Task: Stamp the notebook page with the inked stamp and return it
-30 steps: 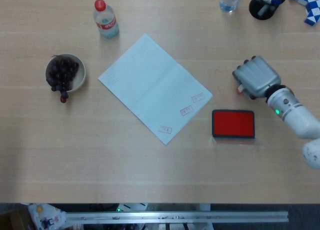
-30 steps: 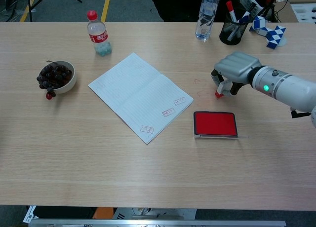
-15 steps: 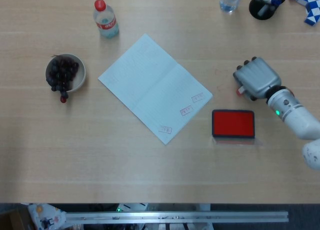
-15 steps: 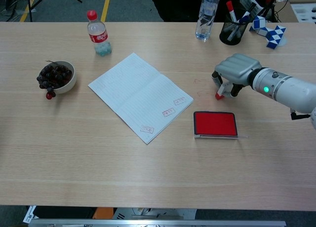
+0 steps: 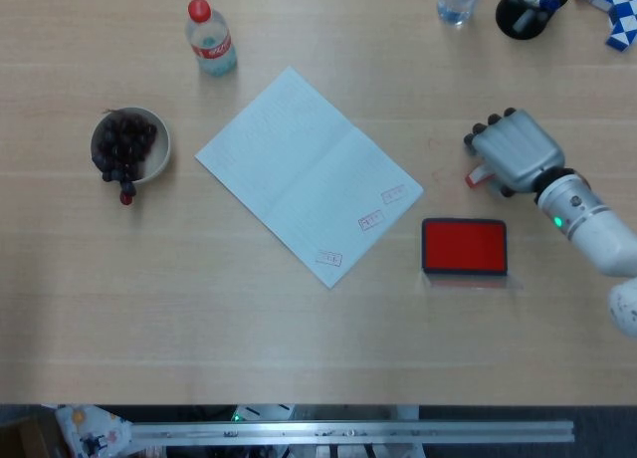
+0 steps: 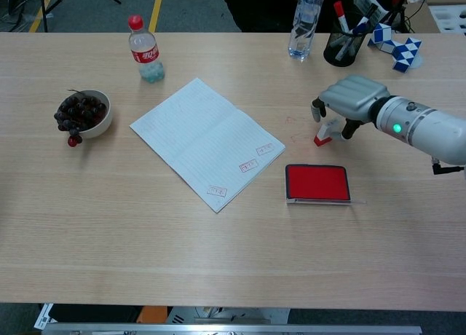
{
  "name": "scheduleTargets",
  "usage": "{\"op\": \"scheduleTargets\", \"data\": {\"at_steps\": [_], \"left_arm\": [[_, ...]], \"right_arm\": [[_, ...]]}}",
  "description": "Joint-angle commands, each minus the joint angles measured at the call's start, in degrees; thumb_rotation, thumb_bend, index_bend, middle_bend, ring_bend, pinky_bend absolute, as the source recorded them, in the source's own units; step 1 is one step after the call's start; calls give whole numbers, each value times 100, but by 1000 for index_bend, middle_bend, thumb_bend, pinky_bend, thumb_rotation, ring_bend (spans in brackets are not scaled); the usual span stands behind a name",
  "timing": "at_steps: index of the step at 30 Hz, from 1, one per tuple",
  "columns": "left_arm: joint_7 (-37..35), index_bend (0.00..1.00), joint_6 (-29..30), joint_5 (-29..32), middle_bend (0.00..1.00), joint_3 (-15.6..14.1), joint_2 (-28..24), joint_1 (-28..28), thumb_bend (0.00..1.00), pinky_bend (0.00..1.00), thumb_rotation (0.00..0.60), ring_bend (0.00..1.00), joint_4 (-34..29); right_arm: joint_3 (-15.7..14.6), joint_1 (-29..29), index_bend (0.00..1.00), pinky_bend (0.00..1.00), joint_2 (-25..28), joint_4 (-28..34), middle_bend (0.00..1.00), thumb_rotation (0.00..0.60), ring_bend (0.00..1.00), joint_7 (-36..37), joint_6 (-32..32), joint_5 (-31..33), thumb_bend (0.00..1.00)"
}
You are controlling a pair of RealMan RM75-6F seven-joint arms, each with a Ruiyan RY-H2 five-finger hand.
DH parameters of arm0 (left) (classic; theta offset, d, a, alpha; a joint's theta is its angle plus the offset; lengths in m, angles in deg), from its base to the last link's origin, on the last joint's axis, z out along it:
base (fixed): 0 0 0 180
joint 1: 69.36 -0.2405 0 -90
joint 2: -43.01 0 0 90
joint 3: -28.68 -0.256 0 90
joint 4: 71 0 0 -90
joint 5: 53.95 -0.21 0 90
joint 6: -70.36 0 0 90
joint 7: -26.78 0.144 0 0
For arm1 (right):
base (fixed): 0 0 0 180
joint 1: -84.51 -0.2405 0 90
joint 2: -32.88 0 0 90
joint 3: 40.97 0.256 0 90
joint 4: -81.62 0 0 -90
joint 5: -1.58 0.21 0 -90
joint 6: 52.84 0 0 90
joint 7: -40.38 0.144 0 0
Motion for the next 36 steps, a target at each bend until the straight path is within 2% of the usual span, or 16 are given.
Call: {"op": "scheduleTargets", "data": {"at_steps": [1,9,14,20,29,36], "left_arm": [[4,248,0,4,215,6,-12,4,192,105,600,169,-11],[-11,238,-5,33,214,69,-14,47,193,104,600,169,-25],[-4,237,-27,60,215,133,44,103,193,104,600,169,13],[68,236,-55,86,215,200,103,172,192,105,600,169,16],[145,236,-6,107,215,272,155,212,192,105,600,169,-24],[162,236,55,88,215,274,175,199,193,105,600,169,-37]], "right_arm": [[37,31,382,335,196,195,379,600,318,-20,83,-16,261],[87,375,381,335,1011,1025,382,600,318,7,729,-72,262],[87,814,390,335,1535,1593,407,600,332,-27,1513,-149,270],[12,1411,466,335,1991,2048,449,600,363,-104,2511,-438,280],[-143,2339,506,335,2486,2472,465,600,382,100,3687,-886,281],[-212,2803,519,335,2661,2608,473,600,394,163,4155,-1161,282]]}}
